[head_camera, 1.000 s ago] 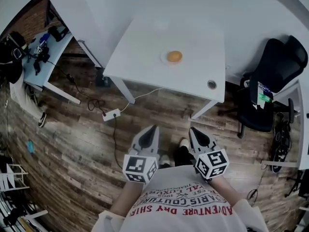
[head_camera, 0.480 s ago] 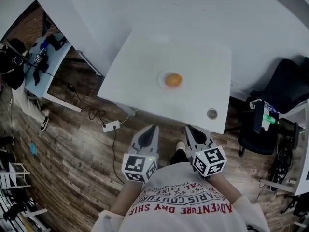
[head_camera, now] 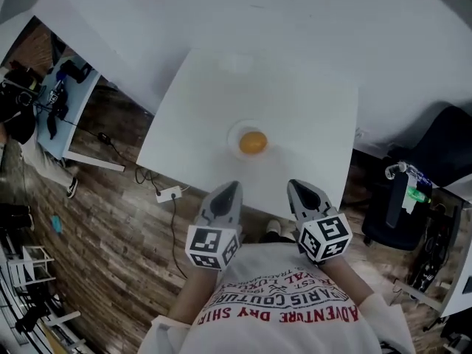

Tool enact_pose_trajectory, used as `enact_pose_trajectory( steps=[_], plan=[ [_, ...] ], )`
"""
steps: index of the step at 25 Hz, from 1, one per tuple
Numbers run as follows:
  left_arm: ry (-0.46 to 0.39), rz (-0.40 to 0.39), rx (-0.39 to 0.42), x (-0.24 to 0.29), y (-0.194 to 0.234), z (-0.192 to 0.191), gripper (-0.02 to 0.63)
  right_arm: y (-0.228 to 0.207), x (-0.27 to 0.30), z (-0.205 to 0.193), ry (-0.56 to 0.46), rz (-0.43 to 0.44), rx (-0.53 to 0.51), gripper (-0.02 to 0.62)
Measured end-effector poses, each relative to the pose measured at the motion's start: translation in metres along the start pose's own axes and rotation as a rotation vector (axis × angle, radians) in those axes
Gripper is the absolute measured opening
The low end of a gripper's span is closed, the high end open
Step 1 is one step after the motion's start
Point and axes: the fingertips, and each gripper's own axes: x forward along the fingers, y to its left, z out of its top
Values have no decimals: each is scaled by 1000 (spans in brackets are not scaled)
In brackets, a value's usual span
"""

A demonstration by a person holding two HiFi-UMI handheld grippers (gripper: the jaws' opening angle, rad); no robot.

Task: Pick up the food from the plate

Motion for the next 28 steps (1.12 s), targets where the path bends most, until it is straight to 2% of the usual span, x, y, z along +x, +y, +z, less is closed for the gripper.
enact_pose_trajectory(
  steps=[5, 9, 13, 17, 19, 22, 24, 26, 28],
  plan=[
    [51, -47, 13, 44, 11, -3, 8, -30, 19, 4, 19, -59, 16, 12],
    [90, -99, 15, 78, 23, -4, 8, -55, 31, 12, 6, -144, 33, 12],
    [158, -165, 59, 109, 37, -8, 8, -74, 43, 14, 5, -247, 83, 12],
    [236, -251, 98, 137, 52, -18, 20, -77, 64, 10, 20, -311, 130, 12],
    [284, -310, 122, 148, 56, -26, 151, -76, 73, 7, 33, -337, 150, 12],
    [326, -394, 179, 163, 61, -36, 195, -78, 87, 1, 55, -367, 176, 14],
    [340, -435, 250, 172, 62, -42, 238, -81, 95, -7, 74, -383, 203, 12],
    [369, -451, 329, 181, 64, -50, 299, -85, 101, -16, 94, -397, 236, 14],
    [404, -458, 373, 190, 67, -60, 358, -88, 106, -25, 113, -414, 255, 12]
  ],
)
